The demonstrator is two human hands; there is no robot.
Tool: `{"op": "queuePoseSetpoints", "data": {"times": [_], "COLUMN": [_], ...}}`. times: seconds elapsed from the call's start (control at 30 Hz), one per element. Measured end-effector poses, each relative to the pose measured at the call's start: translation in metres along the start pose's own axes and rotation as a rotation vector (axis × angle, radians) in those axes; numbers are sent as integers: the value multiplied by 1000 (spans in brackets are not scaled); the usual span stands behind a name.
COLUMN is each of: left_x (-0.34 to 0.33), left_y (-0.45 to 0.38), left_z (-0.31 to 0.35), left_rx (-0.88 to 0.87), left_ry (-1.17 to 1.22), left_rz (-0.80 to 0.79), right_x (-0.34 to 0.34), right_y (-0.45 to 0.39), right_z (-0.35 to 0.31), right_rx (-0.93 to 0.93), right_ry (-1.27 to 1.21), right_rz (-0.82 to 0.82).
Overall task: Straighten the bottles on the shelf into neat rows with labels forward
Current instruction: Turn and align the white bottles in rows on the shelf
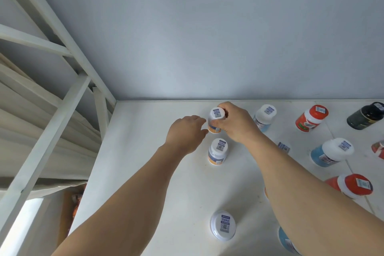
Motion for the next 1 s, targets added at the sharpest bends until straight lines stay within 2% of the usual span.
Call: {"op": "queuePoseSetpoints", "data": {"times": [0.23, 0.43, 0.63, 1.0], "left_x": [5, 37, 71, 85], "left_y": [8, 25, 56, 160], "left_z": [-1, 14, 45, 105], "left_rx": [-69, -124, -177, -299], "left_ry": [-99, -195, -274, -242], "left_rz": [125, 247, 345, 467], "right_x": [1, 32, 48, 70], "right_y": [2, 35, 74, 203], "right_z": [-5, -21, -23, -20], "right_rx": [35, 232, 383, 406], "right_ry": [58, 335, 609, 583], "right_rz": [-16, 165, 154, 317]}}
Point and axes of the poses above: each hand's wrist, its own y-axis away from the middle knuckle, its own x-axis out of the back of the hand, z = x × y, the point moved 2 cm from there along -y, towards the middle knuckle, and after that the axes turned 1 degree about z, right-handed, at the moved point
